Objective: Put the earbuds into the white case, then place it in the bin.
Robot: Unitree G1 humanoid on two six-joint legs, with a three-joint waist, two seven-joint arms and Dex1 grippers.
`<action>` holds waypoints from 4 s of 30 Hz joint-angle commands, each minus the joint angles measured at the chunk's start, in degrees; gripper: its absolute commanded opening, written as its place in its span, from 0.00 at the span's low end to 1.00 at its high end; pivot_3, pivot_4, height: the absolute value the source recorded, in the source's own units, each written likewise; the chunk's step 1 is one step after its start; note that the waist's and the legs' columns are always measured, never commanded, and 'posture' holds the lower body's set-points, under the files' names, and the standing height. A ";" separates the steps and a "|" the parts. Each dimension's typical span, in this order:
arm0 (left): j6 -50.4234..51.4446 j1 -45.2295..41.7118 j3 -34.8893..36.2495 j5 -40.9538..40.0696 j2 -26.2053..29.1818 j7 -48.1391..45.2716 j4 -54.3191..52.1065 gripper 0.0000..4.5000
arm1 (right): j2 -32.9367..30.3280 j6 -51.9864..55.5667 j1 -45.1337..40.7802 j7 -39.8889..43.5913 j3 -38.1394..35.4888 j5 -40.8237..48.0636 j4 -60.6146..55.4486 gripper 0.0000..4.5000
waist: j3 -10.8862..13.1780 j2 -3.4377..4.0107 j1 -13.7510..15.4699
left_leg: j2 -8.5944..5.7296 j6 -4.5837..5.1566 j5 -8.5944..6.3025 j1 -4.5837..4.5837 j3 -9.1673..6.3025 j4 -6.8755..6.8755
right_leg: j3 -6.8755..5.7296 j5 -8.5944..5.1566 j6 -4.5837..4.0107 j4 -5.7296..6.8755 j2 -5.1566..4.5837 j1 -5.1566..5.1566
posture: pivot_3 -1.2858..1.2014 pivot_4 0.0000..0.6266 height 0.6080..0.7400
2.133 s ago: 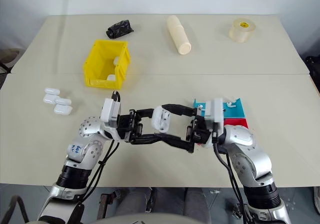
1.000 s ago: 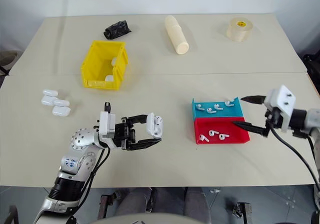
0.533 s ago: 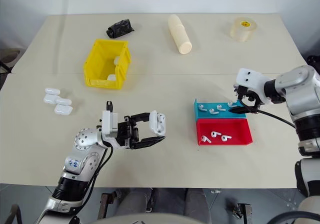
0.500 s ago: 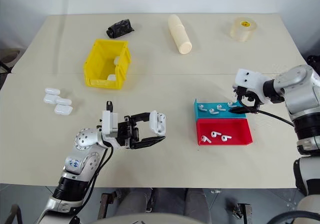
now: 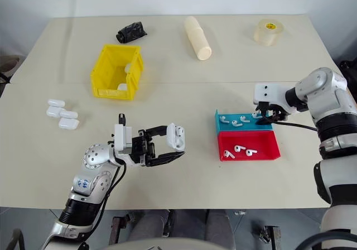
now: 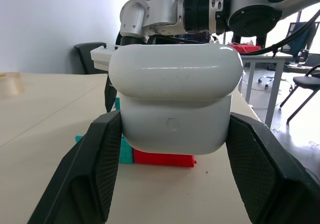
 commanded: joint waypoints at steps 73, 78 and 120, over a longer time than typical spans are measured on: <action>0.14 -4.73 -0.16 -1.51 -0.62 -2.91 2.02 0.61 | 1.90 18.88 19.15 2.12 -32.21 37.47 -25.94 0.15 | 0.00 0.01 -0.45 | -0.02 0.00 0.00 -0.01 -0.05 0.02 | -0.03 0.00 0.00 0.04 -0.03 0.03 | 0.52 0.24 1.00; 1.43 -7.35 0.71 -2.39 -1.60 -2.44 4.52 0.61 | 8.15 33.46 31.34 -8.39 -39.20 53.74 -50.44 0.15 | 0.00 0.01 -0.05 | 0.02 -0.01 0.00 -0.02 -0.08 0.06 | -0.05 0.00 0.00 0.04 -0.01 0.04 | 0.52 0.24 1.00; 8.44 -14.52 1.83 -1.94 -3.22 -0.61 5.11 0.61 | 21.26 33.90 49.15 -29.46 -27.90 65.49 -73.72 0.71 | 0.00 0.00 0.57 | -0.05 0.00 0.00 0.00 -0.13 0.08 | -0.02 0.01 0.01 0.19 0.02 0.04 | 0.52 0.24 1.00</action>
